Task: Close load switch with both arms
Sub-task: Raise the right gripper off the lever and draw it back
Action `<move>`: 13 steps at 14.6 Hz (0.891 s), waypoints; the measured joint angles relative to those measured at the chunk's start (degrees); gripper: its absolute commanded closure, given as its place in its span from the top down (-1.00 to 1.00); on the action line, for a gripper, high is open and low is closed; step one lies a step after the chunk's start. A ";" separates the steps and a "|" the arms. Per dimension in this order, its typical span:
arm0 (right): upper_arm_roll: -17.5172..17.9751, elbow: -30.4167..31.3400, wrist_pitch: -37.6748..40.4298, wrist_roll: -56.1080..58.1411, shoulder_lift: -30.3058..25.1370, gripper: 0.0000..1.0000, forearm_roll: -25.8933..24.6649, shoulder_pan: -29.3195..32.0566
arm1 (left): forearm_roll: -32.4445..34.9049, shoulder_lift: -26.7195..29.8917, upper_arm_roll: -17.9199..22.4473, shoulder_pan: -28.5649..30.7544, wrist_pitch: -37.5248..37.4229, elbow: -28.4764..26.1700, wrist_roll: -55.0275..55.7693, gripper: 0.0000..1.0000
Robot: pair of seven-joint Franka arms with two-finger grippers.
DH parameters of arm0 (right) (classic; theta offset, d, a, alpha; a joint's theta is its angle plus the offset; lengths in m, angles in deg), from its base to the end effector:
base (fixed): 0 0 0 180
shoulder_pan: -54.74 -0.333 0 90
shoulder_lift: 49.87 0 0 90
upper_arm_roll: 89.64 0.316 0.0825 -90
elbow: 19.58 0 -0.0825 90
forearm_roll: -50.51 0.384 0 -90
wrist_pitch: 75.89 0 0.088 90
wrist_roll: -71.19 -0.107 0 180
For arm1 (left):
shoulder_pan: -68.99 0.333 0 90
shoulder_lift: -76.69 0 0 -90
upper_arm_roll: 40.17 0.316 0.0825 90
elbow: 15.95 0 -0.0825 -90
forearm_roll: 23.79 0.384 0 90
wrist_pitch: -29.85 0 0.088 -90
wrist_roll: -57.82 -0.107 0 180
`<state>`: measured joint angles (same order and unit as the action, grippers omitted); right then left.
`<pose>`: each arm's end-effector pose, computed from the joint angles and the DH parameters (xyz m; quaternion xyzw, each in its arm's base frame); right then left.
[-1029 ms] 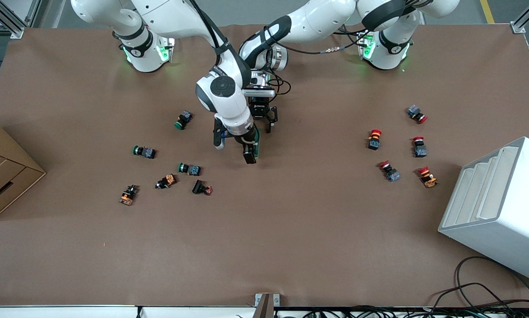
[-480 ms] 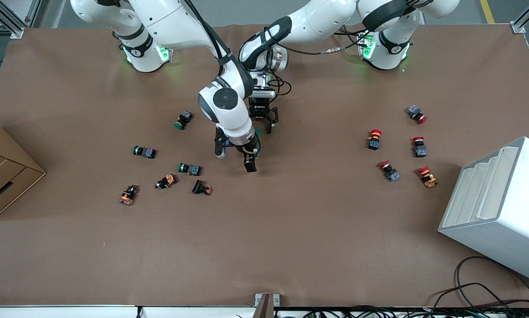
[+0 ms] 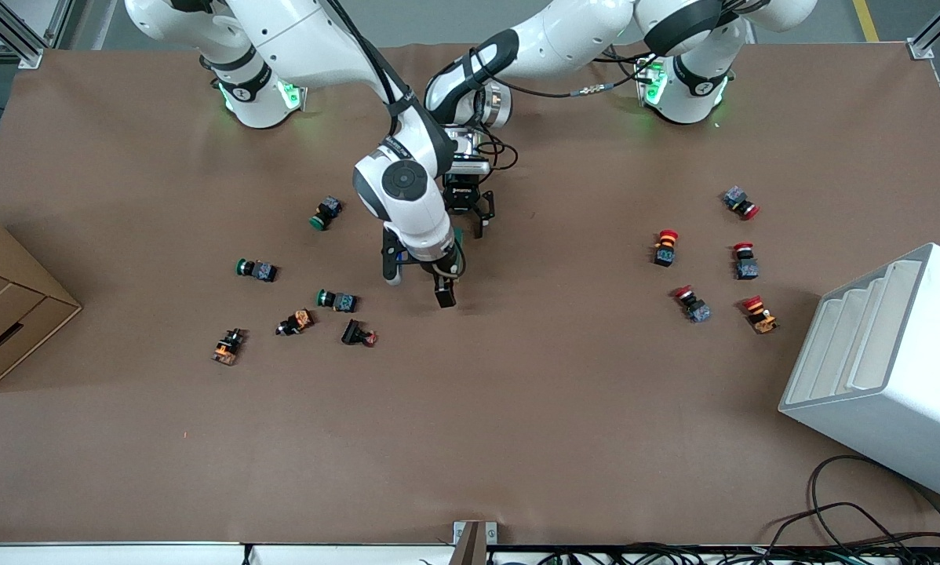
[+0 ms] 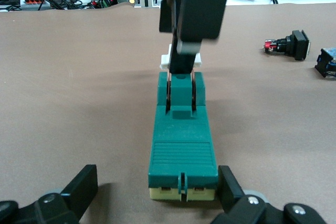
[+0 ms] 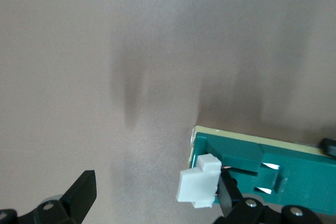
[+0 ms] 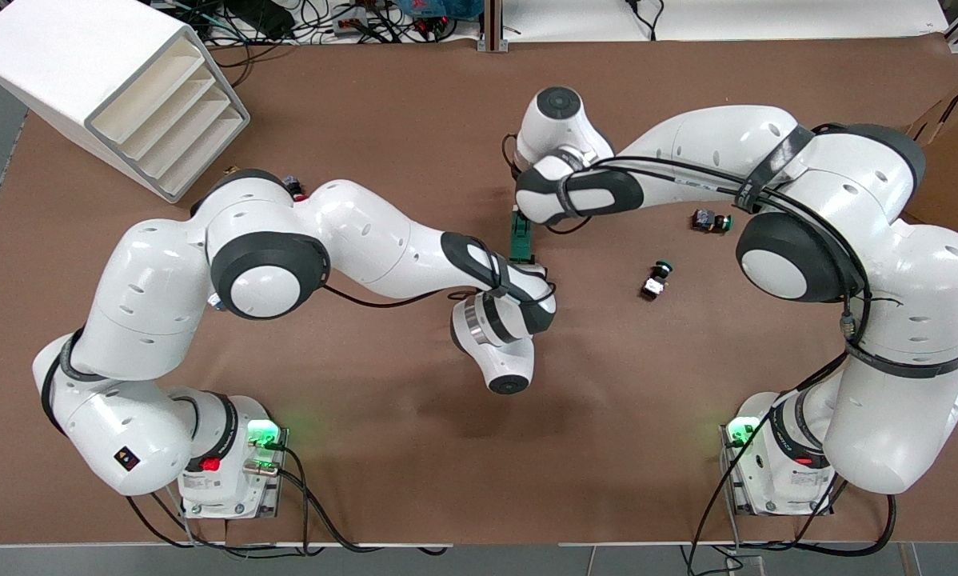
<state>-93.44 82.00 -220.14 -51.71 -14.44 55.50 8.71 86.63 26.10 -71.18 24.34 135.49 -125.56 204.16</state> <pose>0.4965 0.4551 0.2238 -0.7434 0.6657 0.0005 0.0648 0.2157 -0.5495 0.0744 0.8536 -0.0271 0.5201 0.0154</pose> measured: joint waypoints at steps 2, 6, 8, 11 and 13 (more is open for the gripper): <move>-0.93 -5.36 7.84 4.21 0.25 1.00 -0.17 1.83 | 0.00 -0.01 0.00 0.00 0.00 0.00 0.00 1.00; -1.39 -12.20 21.25 17.18 -2.08 1.00 -0.12 8.69 | 0.00 -0.01 0.01 0.00 0.00 0.00 0.00 1.00; -1.40 -12.57 25.61 25.31 -4.44 1.00 -0.11 12.27 | 0.00 -0.01 0.01 0.01 0.00 0.01 0.00 1.00; -1.41 -12.56 30.62 39.44 -7.98 1.00 0.10 17.68 | 0.00 -0.01 0.02 0.02 0.00 0.03 0.00 1.00; -1.42 -12.49 33.63 50.51 -9.86 1.00 0.22 21.11 | 0.00 -0.01 0.04 0.06 -0.01 0.10 0.00 1.00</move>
<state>-94.86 69.51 -186.51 -1.20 -24.30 55.72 29.82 86.63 26.09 -71.15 24.41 135.49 -125.46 204.16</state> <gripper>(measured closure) 0.000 0.000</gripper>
